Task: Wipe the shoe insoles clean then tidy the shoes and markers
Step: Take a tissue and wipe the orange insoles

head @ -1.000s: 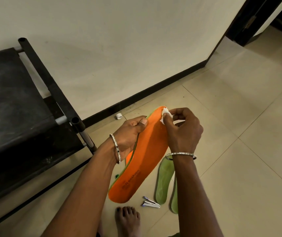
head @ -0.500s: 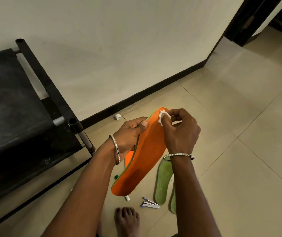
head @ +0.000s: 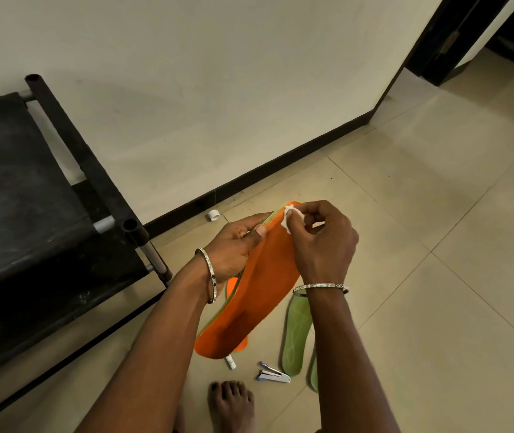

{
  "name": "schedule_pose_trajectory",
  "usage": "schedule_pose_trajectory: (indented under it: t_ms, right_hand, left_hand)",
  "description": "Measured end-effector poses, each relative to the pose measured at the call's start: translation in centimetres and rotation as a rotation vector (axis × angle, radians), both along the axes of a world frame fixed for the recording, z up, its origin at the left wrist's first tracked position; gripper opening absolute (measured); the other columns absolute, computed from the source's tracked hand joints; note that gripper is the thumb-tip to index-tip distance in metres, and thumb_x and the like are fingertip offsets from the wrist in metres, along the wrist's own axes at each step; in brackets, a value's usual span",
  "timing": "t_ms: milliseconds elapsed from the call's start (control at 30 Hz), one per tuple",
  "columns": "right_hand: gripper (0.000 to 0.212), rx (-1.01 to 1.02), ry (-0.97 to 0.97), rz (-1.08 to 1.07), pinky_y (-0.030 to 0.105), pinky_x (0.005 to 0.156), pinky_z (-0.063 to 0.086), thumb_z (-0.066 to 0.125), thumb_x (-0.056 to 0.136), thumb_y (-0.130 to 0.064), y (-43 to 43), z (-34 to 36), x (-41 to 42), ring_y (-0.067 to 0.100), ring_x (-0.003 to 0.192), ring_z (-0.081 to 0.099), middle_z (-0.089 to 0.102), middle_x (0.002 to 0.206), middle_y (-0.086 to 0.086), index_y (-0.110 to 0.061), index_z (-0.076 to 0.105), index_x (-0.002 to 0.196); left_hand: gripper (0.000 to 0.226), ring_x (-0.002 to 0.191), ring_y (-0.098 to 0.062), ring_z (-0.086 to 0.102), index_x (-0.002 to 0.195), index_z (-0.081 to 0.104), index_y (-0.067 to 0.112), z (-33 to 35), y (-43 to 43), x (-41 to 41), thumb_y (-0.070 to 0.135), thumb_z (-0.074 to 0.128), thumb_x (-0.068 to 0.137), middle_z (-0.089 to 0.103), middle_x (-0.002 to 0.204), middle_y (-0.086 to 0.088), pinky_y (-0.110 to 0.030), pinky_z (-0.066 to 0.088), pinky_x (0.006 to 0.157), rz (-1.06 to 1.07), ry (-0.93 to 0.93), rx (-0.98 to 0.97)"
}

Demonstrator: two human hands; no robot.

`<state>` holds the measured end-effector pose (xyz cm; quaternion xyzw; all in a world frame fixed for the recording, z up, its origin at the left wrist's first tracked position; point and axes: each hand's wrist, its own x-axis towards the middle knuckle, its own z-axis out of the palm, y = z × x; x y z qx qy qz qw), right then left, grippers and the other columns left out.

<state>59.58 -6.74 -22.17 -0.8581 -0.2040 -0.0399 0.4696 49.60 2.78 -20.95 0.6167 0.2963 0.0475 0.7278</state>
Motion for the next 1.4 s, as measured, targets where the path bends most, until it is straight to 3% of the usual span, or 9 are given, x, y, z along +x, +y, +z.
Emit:
schedule_pose_trajectory:
  t_ms: [167,333,533,700,800,1033,1200,1300,1400]
  right_hand:
    - [0.011,0.019,0.063,0.0,0.005,0.061,0.037,0.074,0.087,-0.032,0.1,0.3,-0.2,-0.001,0.071,0.056,0.062,0.079,-0.011,-0.025,0.069,0.093]
    - [0.005,-0.014,0.147,0.23,0.006,0.057,0.043,0.078,0.081,-0.025,0.2,0.4,-0.5,0.004,0.066,0.059,0.064,0.069,-0.014,-0.026,0.073,0.082]
    - [0.011,0.036,0.039,-0.053,0.009,0.064,0.039,0.074,0.086,-0.034,0.1,0.3,-0.4,-0.003,0.07,0.057,0.063,0.077,-0.012,-0.024,0.072,0.091]
    - [0.011,0.001,0.122,0.119,0.01,0.064,0.044,0.077,0.083,-0.029,-0.1,0.5,-0.3,-0.001,0.073,0.06,0.067,0.079,-0.011,-0.022,0.076,0.092]
    - [0.011,-0.03,0.153,0.216,0.008,0.06,0.042,0.079,0.08,-0.03,0.0,0.5,-0.3,0.001,0.068,0.06,0.067,0.074,-0.011,-0.022,0.077,0.087]
    - [0.012,0.03,0.025,-0.075,0.008,0.063,0.039,0.074,0.085,-0.033,0.1,0.3,-0.3,-0.003,0.071,0.057,0.065,0.078,-0.011,-0.023,0.075,0.091]
    - [0.01,0.01,0.112,0.119,0.005,0.061,0.043,0.077,0.082,-0.029,0.2,0.4,-0.6,-0.001,0.072,0.061,0.067,0.077,-0.013,-0.023,0.077,0.09]
    - [0.006,-0.017,0.159,0.244,0.008,0.06,0.048,0.078,0.08,-0.029,0.3,0.5,-0.8,0.003,0.07,0.063,0.069,0.073,-0.011,-0.024,0.077,0.084]
    - [0.009,-0.025,0.109,0.156,0.008,0.059,0.042,0.077,0.082,-0.03,0.3,0.3,-0.9,0.0,0.069,0.061,0.067,0.075,-0.012,-0.023,0.077,0.088]
  left_hand:
    - [0.028,0.093,-0.003,0.058,0.117,0.054,0.046,0.0,-0.2,0.1,0.024,0.04,0.106,0.062,0.109,0.016,-0.024,0.048,0.065,-0.019,-0.004,0.03]
    - [0.033,0.114,-0.021,0.058,0.119,0.055,0.043,-0.3,0.2,-0.1,0.017,0.037,0.107,0.061,0.116,0.007,-0.028,0.05,0.076,0.019,0.01,0.05]
    - [0.027,0.111,-0.025,0.062,0.118,0.057,0.04,-0.4,0.1,0.0,0.022,0.04,0.105,0.065,0.111,0.008,-0.041,0.055,0.087,-0.051,0.003,0.078]
    - [0.032,0.103,-0.011,0.062,0.118,0.058,0.039,-0.4,0.1,-0.1,0.017,0.038,0.106,0.066,0.107,0.013,-0.023,0.052,0.077,-0.034,0.002,0.092]
    - [0.033,0.116,-0.019,0.061,0.129,0.059,0.03,-0.7,0.3,-0.1,0.016,0.04,0.106,0.065,0.122,0.003,-0.024,0.051,0.087,-0.015,0.008,0.095]
    - [0.029,0.095,-0.005,0.061,0.122,0.055,0.038,-0.3,0.0,0.1,0.02,0.04,0.105,0.064,0.105,0.016,-0.021,0.053,0.07,-0.061,-0.029,0.081]
    - [0.032,0.094,-0.001,0.059,0.119,0.056,0.039,-0.2,0.2,-0.2,0.015,0.038,0.106,0.062,0.104,0.017,-0.012,0.051,0.064,-0.006,-0.024,0.076]
    - [0.032,0.105,-0.012,0.057,0.119,0.058,0.036,-0.3,0.4,-0.3,0.015,0.037,0.107,0.061,0.11,0.011,-0.021,0.049,0.073,0.03,0.002,0.078]
    - [0.031,0.115,-0.019,0.058,0.114,0.058,0.04,-0.3,0.4,-0.3,0.017,0.039,0.106,0.063,0.114,0.008,-0.026,0.05,0.079,0.039,-0.007,0.062]
